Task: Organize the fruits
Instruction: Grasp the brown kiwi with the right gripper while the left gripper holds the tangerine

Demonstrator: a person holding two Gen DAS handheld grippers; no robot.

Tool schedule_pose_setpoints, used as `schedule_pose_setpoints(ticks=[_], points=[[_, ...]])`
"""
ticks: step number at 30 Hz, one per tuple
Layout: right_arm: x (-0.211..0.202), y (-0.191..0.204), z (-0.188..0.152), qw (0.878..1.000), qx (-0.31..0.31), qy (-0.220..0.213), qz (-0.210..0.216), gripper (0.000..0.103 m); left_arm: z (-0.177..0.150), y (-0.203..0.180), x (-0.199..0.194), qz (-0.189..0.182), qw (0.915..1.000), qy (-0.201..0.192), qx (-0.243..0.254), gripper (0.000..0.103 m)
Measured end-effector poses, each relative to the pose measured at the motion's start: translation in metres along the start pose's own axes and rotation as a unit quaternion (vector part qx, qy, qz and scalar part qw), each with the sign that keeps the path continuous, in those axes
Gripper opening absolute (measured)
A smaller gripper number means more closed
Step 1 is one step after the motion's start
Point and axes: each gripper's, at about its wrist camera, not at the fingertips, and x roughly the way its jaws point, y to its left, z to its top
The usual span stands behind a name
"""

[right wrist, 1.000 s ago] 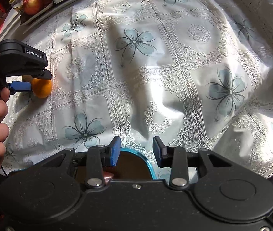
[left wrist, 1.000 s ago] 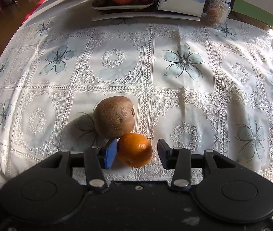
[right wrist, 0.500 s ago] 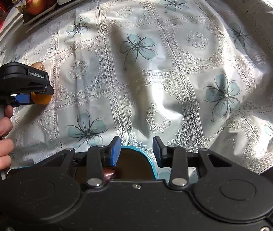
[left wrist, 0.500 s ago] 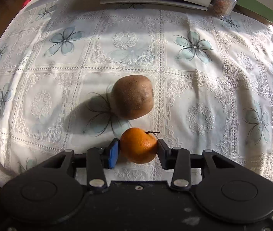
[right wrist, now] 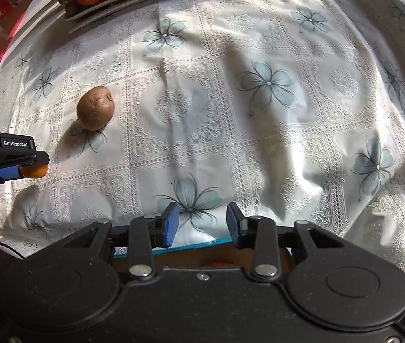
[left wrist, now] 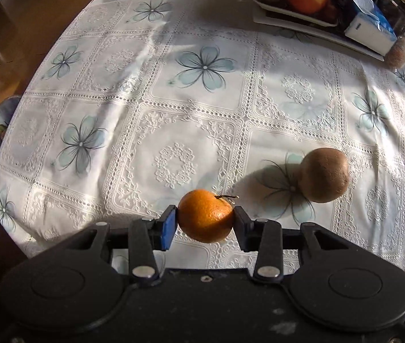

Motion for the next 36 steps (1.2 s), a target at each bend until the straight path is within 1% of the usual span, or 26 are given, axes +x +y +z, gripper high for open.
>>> schedule_pose_setpoints(ticks=[3,5,7,10,13,16,19,22,24,26,29,30,31,33,36], points=[[0.001,0.02,0.01,1.0,-0.009,-0.003,-0.003,0.046,0.004,0.013,-0.002,-0.014,0.9997,0.008,-0.02,0.042],[0.001,0.034,0.017,1.0,-0.014,-0.005,-0.004,0.046,0.005,0.018,-0.005,-0.028,0.9992,0.014,-0.026,0.042],[0.002,0.048,0.024,1.0,-0.019,-0.011,-0.005,0.046,0.006,0.02,-0.009,-0.035,0.9988,0.018,-0.029,0.042],[0.005,0.072,0.035,0.999,-0.03,-0.02,-0.005,0.046,0.004,0.024,-0.013,-0.037,0.9983,0.026,-0.036,0.042],[0.01,0.093,0.048,0.999,-0.041,-0.029,0.002,0.046,0.006,0.034,-0.01,-0.04,0.9966,0.04,-0.059,0.042],[0.018,0.11,0.062,0.999,-0.042,-0.034,0.008,0.046,0.007,0.044,-0.009,-0.027,0.9953,0.042,-0.082,0.042],[0.027,0.122,0.073,0.999,-0.04,-0.034,0.011,0.046,0.01,0.051,-0.013,-0.024,0.9942,0.036,-0.098,0.042],[0.035,0.132,0.082,0.998,-0.044,-0.038,0.009,0.046,0.012,0.055,-0.016,-0.035,0.9925,0.037,-0.111,0.042],[0.04,0.137,0.085,0.998,-0.048,-0.043,0.002,0.046,0.013,0.057,-0.018,-0.045,0.9913,0.039,-0.117,0.042],[0.047,0.142,0.089,0.998,-0.053,-0.043,-0.014,0.046,0.014,0.058,-0.02,-0.052,0.9905,0.039,-0.121,0.042],[0.057,0.145,0.091,0.997,-0.057,-0.039,-0.026,0.046,0.015,0.057,-0.024,-0.052,0.9911,0.032,-0.119,0.042],[0.06,0.145,0.091,0.997,-0.057,-0.035,-0.026,0.047,0.015,0.057,-0.025,-0.049,0.9914,0.029,-0.118,0.042],[0.063,0.146,0.091,0.997,-0.057,-0.034,-0.026,0.053,0.015,0.057,-0.026,-0.048,0.9915,0.026,-0.118,0.042],[0.065,0.148,0.09,0.997,-0.056,-0.04,-0.023,0.053,0.015,0.058,-0.027,-0.048,0.9913,0.025,-0.12,0.042],[0.069,0.155,0.09,0.996,-0.065,-0.049,-0.037,0.058,0.015,0.06,-0.027,-0.058,0.9901,0.031,-0.124,0.042]])
